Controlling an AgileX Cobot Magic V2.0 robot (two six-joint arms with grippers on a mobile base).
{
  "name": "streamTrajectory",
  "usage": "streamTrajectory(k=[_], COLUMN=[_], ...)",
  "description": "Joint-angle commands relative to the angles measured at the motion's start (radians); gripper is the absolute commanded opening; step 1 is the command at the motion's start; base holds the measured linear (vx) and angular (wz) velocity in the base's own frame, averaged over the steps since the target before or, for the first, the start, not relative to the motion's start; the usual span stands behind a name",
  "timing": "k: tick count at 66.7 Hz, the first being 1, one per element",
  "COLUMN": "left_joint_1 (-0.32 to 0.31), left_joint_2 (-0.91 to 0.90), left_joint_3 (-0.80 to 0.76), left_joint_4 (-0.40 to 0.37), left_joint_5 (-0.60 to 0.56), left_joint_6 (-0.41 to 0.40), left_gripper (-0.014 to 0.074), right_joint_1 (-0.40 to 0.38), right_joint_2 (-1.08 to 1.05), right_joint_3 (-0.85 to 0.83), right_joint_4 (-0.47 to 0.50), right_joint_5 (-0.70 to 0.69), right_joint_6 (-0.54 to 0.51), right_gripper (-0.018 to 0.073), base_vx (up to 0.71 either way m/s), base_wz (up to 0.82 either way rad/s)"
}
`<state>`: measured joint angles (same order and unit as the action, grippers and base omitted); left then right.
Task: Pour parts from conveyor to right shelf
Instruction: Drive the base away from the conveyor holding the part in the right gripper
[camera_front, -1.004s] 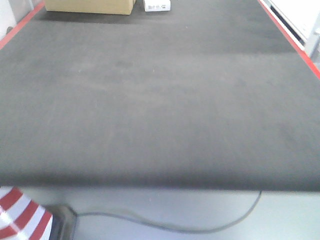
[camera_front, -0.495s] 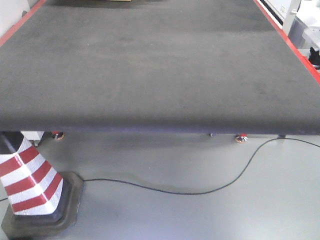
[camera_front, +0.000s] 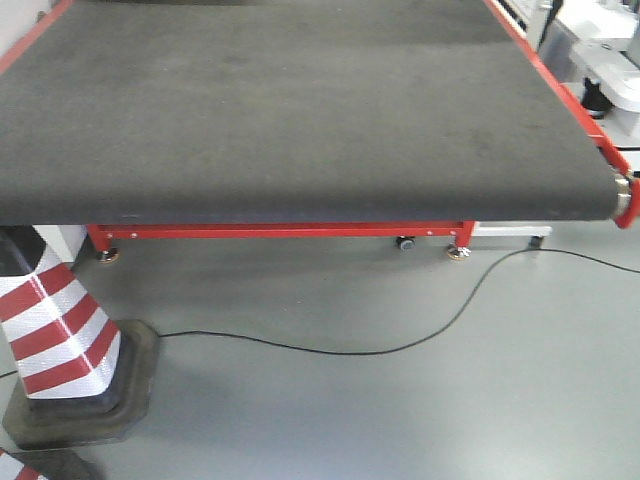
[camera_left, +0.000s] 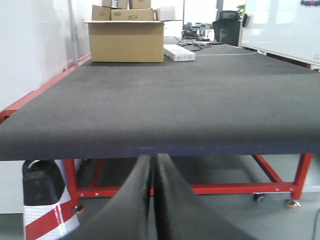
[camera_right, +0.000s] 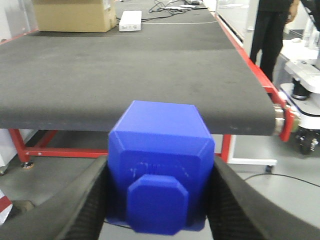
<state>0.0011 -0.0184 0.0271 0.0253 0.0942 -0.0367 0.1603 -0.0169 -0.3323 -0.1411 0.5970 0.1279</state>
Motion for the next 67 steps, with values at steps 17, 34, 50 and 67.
streamTrajectory(k=[17,34,50,67], left_joint_1=[-0.003,-0.003,-0.003,-0.003], left_joint_2=[-0.006,-0.006,-0.006,-0.006], left_joint_3=[-0.025,-0.025,-0.025,-0.025], left_joint_4=[-0.006,-0.006,-0.006,-0.006], left_joint_5=[-0.072,-0.072,-0.072,-0.072], left_joint_6=[-0.007,-0.007,-0.007,-0.007], left_gripper=[-0.0006,-0.0006,-0.0006,-0.0006], right_joint_1=[-0.002,-0.002,-0.002,-0.002], right_joint_2=[-0.003,-0.003,-0.003,-0.003], right_joint_3=[-0.026,-0.026,-0.026,-0.026], right_joint_4=[-0.011,-0.011,-0.011,-0.011], right_joint_5=[-0.086,-0.086,-0.086,-0.086], right_joint_6=[-0.01,-0.01,-0.01,-0.01], right_gripper=[-0.0004,-0.0004,-0.0004,-0.0004], base_vx=[-0.12,-0.12,-0.14,-0.15], base_wz=[-0.34,-0.76,-0.89,-0.76])
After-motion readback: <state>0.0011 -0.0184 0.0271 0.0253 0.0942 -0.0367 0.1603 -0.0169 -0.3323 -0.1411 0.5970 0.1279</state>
